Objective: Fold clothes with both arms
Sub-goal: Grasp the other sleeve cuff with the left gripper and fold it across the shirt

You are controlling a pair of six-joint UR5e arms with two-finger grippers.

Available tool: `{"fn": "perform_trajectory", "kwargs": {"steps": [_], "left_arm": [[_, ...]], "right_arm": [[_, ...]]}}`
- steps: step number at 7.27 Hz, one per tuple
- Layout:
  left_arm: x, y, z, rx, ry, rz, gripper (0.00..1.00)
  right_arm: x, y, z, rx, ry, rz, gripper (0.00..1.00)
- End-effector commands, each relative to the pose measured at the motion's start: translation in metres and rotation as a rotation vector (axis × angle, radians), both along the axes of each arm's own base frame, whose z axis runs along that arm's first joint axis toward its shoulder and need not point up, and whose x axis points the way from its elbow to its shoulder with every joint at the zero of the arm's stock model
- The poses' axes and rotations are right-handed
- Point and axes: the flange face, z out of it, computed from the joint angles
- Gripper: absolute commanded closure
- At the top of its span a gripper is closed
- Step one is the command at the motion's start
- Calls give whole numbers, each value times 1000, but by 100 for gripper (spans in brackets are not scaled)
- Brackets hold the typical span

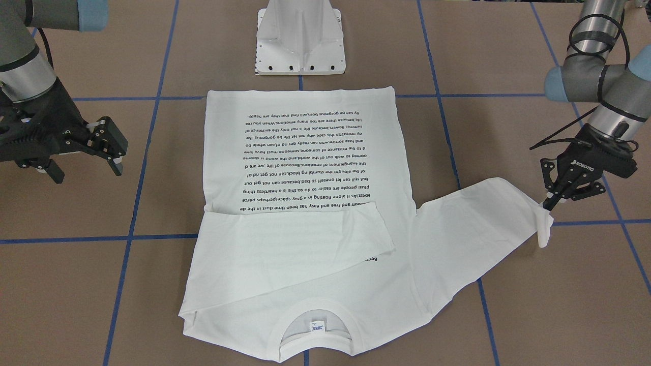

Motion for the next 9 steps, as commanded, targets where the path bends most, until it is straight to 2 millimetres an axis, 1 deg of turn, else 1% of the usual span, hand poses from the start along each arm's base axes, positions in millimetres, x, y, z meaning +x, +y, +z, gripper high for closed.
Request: {"fn": "perform_trajectory", "kwargs": {"steps": [1, 2, 3, 5, 6, 7, 8, 9], "left_arm": [[29, -59, -97, -53, 37, -39, 100], [44, -79, -147, -130, 90, -77, 100], [57, -89, -184, -169, 117, -95, 100], [119, -87, -243, -255, 140, -161, 100], [152, -77, -281, -318, 200, -161, 100], [190, -57, -305, -357, 252, -175, 100], [237, -30, -326, -377, 287, -177, 100], [272, -6, -340, -376, 299, -166, 100]], "right_arm": [[1, 0, -1, 0, -1, 2, 0], [0, 0, 0, 0, 1, 2, 0], [1, 0, 1, -2, 2, 3, 0], [1, -1, 1, -1, 2, 2, 0], [0, 0, 1, -2, 2, 2, 0], [0, 0, 1, -1, 2, 1, 0], [0, -1, 0, 1, 1, 1, 0], [0, -1, 0, 0, 1, 2, 0]]}}
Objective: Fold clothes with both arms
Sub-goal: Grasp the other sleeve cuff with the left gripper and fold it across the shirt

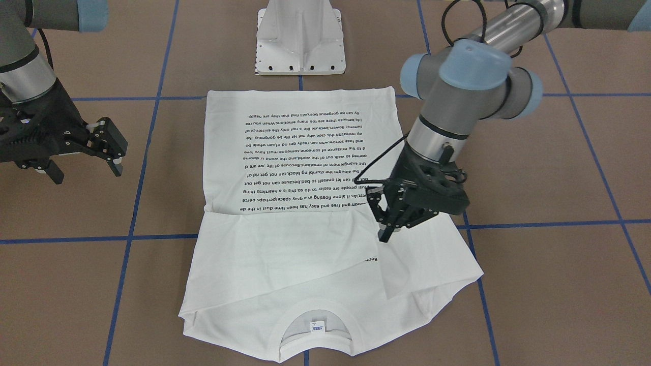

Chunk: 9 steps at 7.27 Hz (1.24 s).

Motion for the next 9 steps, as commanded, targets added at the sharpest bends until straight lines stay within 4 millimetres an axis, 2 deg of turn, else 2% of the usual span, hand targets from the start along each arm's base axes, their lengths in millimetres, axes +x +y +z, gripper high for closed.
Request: {"fn": "perform_trajectory", "kwargs": {"steps": [1, 2, 3, 4, 5, 6, 7, 8, 9], "left_arm": [[89, 67, -24, 26, 8, -18, 100], [114, 93, -37, 54, 22, 5, 100], [130, 111, -49, 65, 36, 38, 100], [156, 135, -63, 70, 45, 82, 100], [176, 135, -72, 64, 39, 94, 100], [190, 134, -72, 55, 24, 101, 100], [194, 132, -64, 74, 59, 100, 1], [196, 133, -47, 102, 105, 101, 0], [189, 133, -50, 114, 107, 107, 0]], "right_arm": [[0, 0, 0, 0, -1, 1, 0], [1, 0, -1, 2, -1, 1, 0], [0, 0, -1, 2, -1, 0, 0], [0, 0, -1, 3, 0, 1, 0], [1, 0, 1, 0, 2, 2, 0], [0, 0, 1, 0, 2, 1, 0], [0, -1, 2, -3, 4, 3, 0], [-2, -2, 4, -6, 7, 2, 0], [-5, -3, 1, -4, 6, -1, 0]]}}
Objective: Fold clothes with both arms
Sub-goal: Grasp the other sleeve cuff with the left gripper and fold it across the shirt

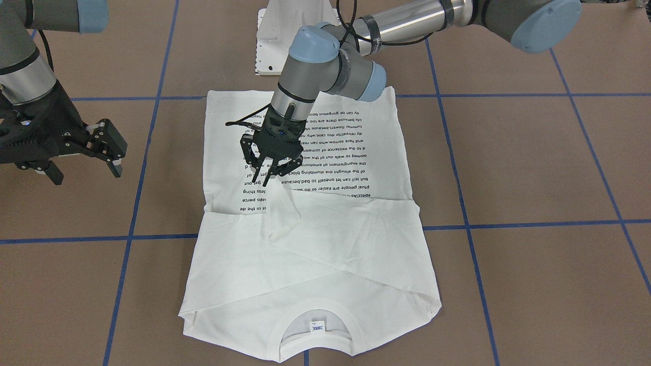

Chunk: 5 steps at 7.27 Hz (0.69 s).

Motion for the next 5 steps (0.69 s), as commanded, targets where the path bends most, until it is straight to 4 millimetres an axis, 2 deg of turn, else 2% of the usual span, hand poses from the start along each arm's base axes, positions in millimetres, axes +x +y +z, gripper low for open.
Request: {"fn": "perform_trajectory", "kwargs": {"steps": [1, 2, 3, 4, 5], "left_arm": [[-29, -23, 3, 88, -67, 39, 0], [-80, -57, 17, 90, -144, 94, 0], [-139, -75, 46, 136, -195, 103, 0], [-199, -92, 82, 202, -294, 124, 0], [-262, -126, 102, 276, -389, 156, 0]], "right_arm": [[-14, -1, -4, -17, -7, 2, 0], [-34, -5, -18, -21, -16, 16, 0], [-62, -5, -31, -41, -21, 41, 0], [-95, -1, -51, -42, -26, 63, 0], [-135, 1, -69, -62, -28, 92, 0]]}}
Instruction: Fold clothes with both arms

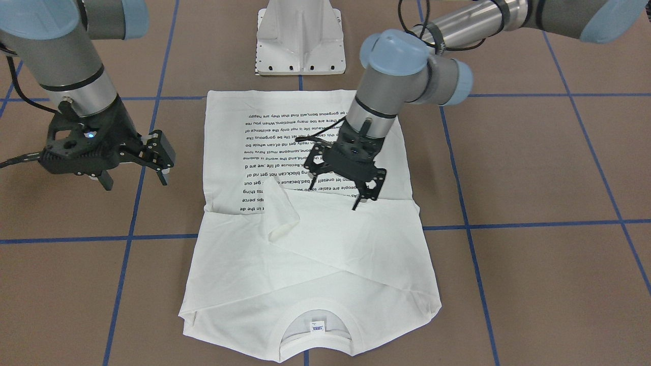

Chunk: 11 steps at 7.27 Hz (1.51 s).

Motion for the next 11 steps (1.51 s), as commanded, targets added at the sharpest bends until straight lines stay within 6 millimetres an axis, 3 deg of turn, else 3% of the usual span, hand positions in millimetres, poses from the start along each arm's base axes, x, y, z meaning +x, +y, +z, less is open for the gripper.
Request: {"fn": "perform_trajectory", "kwargs": {"steps": [1, 2, 3, 6, 7, 11], "left_arm": [[-134, -54, 64, 115, -171, 66, 0], [-182, -69, 92, 175, -228, 99, 0], [-202, -72, 107, 189, -246, 114, 0], [-205, -71, 113, 181, -245, 110, 0], [-205, -70, 113, 183, -243, 109, 0], [-204, -70, 114, 179, -243, 109, 0]], "right_arm": [[-90, 1, -37, -32, 17, 66, 0], [-138, -7, -53, -61, 42, 101, 0], [-184, -13, -66, -84, 74, 125, 0], [-284, -17, -81, -127, 190, 190, 0], [-303, -20, -77, -148, 225, 201, 0], [-330, -12, -44, -124, 319, 211, 0]]}}
